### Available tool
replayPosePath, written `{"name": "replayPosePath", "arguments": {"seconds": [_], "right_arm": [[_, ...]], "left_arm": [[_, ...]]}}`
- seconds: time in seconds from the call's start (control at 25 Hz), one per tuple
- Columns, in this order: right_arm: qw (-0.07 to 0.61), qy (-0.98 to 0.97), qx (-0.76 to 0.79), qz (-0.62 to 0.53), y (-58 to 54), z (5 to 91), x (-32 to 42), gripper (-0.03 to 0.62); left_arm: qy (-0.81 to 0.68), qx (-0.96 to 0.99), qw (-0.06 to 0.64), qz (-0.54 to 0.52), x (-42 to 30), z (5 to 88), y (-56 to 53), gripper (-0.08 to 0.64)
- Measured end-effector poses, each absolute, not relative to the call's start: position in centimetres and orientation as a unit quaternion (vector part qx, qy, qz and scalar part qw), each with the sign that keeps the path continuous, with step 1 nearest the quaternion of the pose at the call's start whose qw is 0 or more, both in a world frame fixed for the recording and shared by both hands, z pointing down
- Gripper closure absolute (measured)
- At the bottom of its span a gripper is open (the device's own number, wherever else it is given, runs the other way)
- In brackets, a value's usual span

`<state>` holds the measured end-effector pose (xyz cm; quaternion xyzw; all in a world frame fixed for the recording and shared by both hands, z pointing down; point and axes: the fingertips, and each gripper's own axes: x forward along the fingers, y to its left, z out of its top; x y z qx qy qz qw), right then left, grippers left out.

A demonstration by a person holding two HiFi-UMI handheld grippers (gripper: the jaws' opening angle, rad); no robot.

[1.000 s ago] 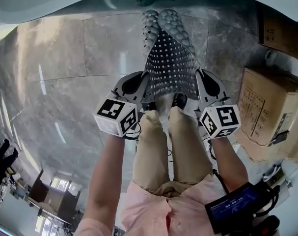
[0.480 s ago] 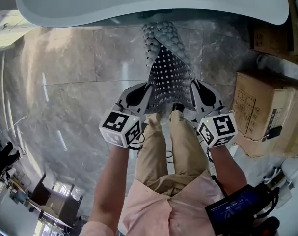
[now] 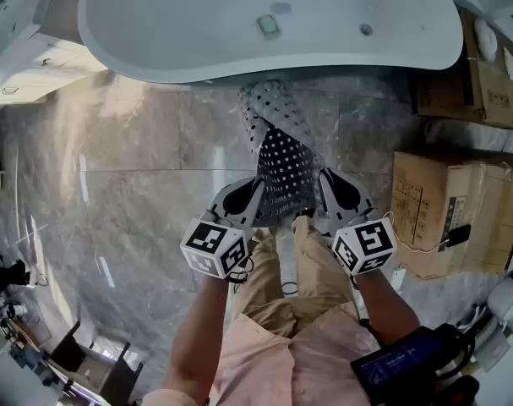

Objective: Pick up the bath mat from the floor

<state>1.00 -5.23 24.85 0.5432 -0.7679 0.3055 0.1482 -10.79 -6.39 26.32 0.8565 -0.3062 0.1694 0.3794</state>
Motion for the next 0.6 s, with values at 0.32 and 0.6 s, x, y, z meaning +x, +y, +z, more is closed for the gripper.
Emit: {"name": "replayPosePath", "arguments": {"seconds": [0.32, 0.6], "right_arm": [[0.139, -0.778, 0.543, 0.284, -5.1, 15.8, 0.8, 0.568], [0.116, -0.786, 0.552, 0.253, -5.9, 9.0, 1.7, 0.568]], "left_arm": [[-0.314, 0.866, 0.358, 0.152, -11.5, 17.4, -6.9, 0.526], [-0.334, 0.879, 0.313, 0.131, -14.3, 10.4, -7.7, 0.526]]}}
